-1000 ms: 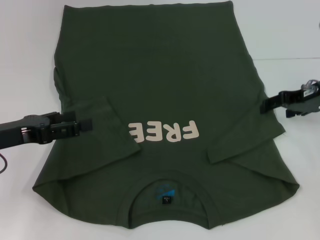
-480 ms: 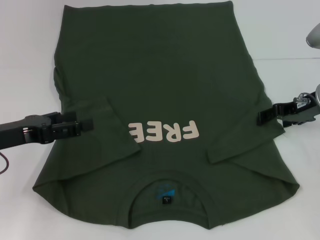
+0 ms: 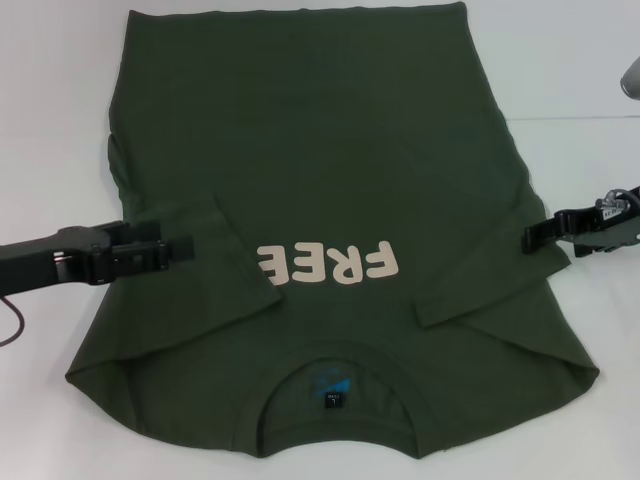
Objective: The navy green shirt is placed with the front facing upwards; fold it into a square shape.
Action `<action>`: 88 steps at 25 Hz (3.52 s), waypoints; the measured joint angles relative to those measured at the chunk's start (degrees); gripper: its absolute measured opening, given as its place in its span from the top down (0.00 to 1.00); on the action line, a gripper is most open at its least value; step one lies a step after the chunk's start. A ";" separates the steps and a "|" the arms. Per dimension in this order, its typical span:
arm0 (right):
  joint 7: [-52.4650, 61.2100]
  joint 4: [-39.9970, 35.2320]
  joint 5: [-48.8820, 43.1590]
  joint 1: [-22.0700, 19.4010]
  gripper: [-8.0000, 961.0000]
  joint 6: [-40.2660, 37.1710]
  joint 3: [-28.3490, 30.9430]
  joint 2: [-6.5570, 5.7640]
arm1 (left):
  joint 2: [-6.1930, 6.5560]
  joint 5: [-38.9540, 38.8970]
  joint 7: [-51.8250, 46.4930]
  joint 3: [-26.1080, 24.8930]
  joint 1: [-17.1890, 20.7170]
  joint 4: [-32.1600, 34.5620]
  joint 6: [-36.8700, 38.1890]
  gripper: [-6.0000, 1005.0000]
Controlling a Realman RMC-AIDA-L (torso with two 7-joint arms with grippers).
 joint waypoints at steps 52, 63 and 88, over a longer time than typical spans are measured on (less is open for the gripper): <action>-3.71 1.76 14.69 -0.95 0.11 2.34 0.78 -0.18 | 0.36 -0.29 0.39 0.21 -1.22 0.32 -0.87 0.07; -4.98 2.74 19.54 -1.01 0.11 3.60 0.41 -0.45 | 1.05 -0.35 -0.06 0.20 -1.91 0.36 -1.21 0.07; -1.67 2.64 7.75 -0.70 0.11 2.56 0.08 -0.92 | 0.97 -0.31 -0.19 0.12 -2.54 0.02 -1.51 0.07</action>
